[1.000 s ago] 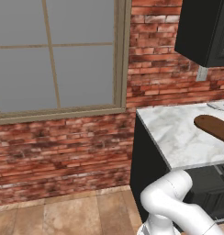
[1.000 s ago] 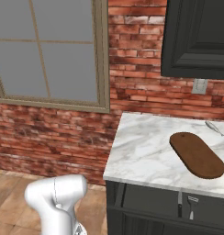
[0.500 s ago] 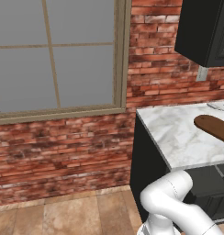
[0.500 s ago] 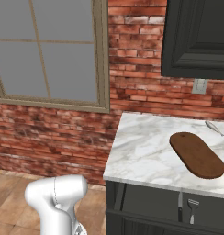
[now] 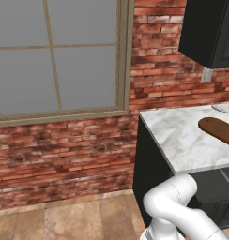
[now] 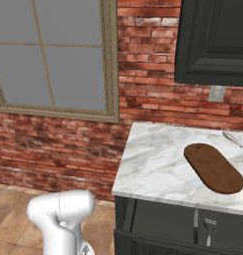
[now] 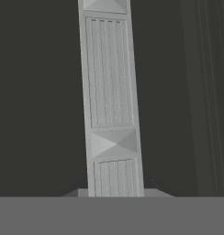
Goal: Open the drawer on the right and place the cutting tools on the cutting board.
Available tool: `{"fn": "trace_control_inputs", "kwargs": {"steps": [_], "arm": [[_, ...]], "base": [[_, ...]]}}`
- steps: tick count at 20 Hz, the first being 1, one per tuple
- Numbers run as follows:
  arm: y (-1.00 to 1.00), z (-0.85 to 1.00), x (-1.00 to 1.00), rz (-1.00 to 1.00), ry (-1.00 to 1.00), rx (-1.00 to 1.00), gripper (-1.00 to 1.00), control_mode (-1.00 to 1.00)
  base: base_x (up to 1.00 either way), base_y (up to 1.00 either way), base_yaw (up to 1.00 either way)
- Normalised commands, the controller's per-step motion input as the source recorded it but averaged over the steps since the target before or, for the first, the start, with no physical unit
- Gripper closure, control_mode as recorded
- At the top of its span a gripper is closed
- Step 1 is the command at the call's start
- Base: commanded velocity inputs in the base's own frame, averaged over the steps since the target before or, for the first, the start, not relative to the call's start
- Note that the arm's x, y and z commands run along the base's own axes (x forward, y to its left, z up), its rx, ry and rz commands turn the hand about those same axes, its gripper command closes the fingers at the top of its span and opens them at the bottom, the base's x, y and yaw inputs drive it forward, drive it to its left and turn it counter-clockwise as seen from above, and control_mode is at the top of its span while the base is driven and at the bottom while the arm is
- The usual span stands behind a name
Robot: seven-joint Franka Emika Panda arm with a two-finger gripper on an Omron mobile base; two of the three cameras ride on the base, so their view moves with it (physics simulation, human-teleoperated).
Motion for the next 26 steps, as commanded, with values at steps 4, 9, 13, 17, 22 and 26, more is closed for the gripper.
{"fn": "trace_control_inputs", "kwargs": {"steps": [4,9,13,17,22,26], "arm": [[0.0,0.0,-0.06,0.0,0.0,0.0,1.0,-1.0],[0.0,0.0,0.0,0.0,0.0,0.0,1.0,-1.0],[0.0,0.0,0.0,0.0,0.0,0.0,1.0,-1.0],[0.0,0.0,0.0,0.0,0.0,0.0,1.0,-1.0],[0.0,0.0,0.0,0.0,0.0,0.0,1.0,-1.0],[0.02,-0.01,0.0,0.0,0.0,0.0,1.0,-1.0]], "base": [[0.0,0.0,0.0],[0.0,0.0,0.0],[0.0,0.0,0.0],[0.0,0.0,0.0],[0.0,0.0,0.0],[0.0,0.0,0.0]]}}
